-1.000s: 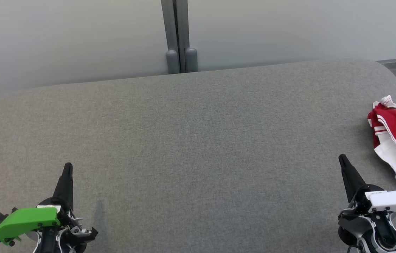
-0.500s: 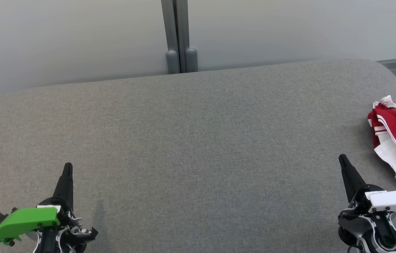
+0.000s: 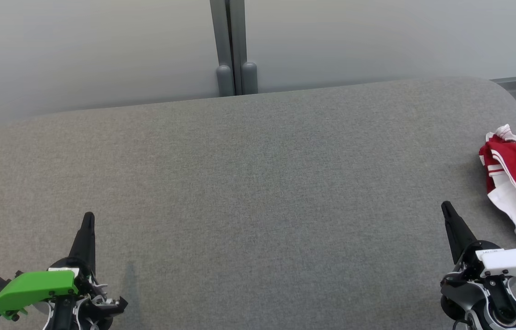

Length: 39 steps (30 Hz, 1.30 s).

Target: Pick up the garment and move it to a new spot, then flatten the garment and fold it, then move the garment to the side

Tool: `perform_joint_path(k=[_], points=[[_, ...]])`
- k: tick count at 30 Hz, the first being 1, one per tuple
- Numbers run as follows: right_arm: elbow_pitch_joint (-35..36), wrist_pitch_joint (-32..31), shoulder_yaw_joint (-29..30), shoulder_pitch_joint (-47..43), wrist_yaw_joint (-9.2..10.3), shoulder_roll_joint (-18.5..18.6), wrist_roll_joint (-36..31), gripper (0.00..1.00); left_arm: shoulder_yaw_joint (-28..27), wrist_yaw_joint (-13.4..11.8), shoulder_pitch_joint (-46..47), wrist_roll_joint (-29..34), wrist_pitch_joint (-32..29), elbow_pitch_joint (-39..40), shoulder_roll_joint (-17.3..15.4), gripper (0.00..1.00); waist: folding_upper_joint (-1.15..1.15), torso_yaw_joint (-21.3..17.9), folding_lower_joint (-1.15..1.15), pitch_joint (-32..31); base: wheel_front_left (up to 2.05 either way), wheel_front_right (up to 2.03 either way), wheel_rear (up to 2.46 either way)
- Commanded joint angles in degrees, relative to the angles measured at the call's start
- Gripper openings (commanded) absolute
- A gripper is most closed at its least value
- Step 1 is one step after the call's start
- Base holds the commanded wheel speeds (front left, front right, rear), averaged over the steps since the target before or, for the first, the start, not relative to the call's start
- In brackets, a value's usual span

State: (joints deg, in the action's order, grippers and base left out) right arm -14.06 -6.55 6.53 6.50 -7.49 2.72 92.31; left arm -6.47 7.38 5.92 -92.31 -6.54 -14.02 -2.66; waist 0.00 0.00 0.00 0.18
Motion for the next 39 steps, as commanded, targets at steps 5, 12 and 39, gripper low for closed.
perform_joint_path(k=[5, 12, 39], points=[[0.23, -0.18, 0.09, -0.58, 0.00, 0.30, 0.20, 0.00, -0.14, 0.20, 0.65, -0.19, -0.20, 0.07, -0.40, 0.00, 0.00, 0.00, 0.00, 0.00, 0.00, 0.00, 0.00], [0.23, -0.18, 0.09, -0.58, 0.00, 0.30, 0.20, 0.00, -0.14, 0.20, 0.65, -0.19, -0.20, 0.08, -0.40, 0.00, 0.00, 0.00, 0.00, 0.00, 0.00, 0.00, 0.00], [0.23, -0.17, 0.08, -0.59, 0.00, 0.30, 0.20, 0.00, -0.13, 0.20, 0.65, -0.20, -0.19, 0.08, -0.40, 0.00, 0.00, 0.00, 0.00, 0.00, 0.00, 0.00, 0.00]])
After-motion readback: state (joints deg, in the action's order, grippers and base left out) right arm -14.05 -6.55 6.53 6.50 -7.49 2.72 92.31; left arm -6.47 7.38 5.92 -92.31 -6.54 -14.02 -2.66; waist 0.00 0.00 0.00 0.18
